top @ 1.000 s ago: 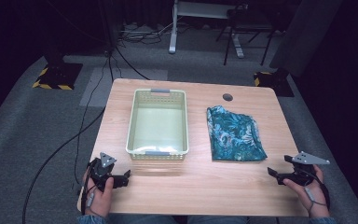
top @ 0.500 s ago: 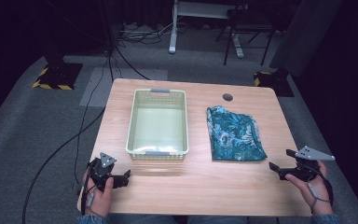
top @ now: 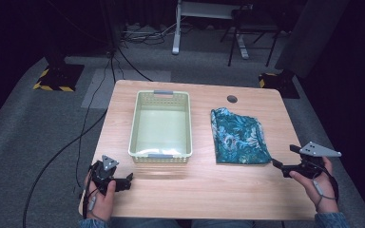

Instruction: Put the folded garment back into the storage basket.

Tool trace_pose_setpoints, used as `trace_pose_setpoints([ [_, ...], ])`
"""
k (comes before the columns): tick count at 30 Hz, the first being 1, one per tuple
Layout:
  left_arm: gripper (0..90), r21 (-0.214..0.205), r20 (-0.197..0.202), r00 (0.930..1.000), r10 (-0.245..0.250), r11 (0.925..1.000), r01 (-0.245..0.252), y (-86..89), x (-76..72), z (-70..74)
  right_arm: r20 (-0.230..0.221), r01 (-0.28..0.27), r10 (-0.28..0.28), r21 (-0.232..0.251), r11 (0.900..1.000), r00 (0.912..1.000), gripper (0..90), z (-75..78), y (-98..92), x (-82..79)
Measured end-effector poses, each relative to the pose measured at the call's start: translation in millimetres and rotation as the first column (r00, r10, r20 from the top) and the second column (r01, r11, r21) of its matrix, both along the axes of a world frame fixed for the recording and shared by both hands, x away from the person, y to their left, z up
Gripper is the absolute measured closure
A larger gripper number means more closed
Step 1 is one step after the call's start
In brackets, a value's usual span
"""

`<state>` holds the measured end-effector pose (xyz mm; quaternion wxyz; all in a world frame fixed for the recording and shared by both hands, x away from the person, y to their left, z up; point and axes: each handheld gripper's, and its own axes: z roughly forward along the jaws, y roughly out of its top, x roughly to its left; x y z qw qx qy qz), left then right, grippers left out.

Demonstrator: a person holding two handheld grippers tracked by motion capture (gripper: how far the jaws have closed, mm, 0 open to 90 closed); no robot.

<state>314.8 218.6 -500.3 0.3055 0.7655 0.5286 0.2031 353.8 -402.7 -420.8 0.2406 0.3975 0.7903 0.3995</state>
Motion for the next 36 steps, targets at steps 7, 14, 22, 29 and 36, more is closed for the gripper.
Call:
trace_pose_setpoints([
  [7,0.2,0.000,0.000,1.0000,0.000,1.0000,0.000,0.0,0.0,0.0,0.014,-0.013,0.013,0.001,0.9999,0.9998,4.8,7.3,6.2,4.3],
  [14,0.2,-0.001,0.000,1.0000,0.000,1.0000,0.000,0.0,0.0,0.0,0.025,-0.026,0.026,-0.001,0.9997,0.9993,4.8,14.2,12.4,8.8],
  [22,0.2,0.000,0.000,1.0000,0.000,1.0000,0.000,0.0,0.0,0.0,0.041,-0.032,0.031,0.007,0.9995,0.9987,4.7,21.2,17.2,13.0],
  [29,0.2,0.000,0.000,1.0000,0.000,1.0000,0.000,0.0,0.0,0.0,0.053,-0.044,0.044,0.002,0.9990,0.9977,4.6,28.0,23.6,17.6],
  [36,0.2,0.000,0.000,1.0000,0.000,1.0000,0.000,0.0,0.0,0.0,0.066,-0.052,0.051,0.001,0.9987,0.9965,4.3,33.6,28.6,21.1],
])
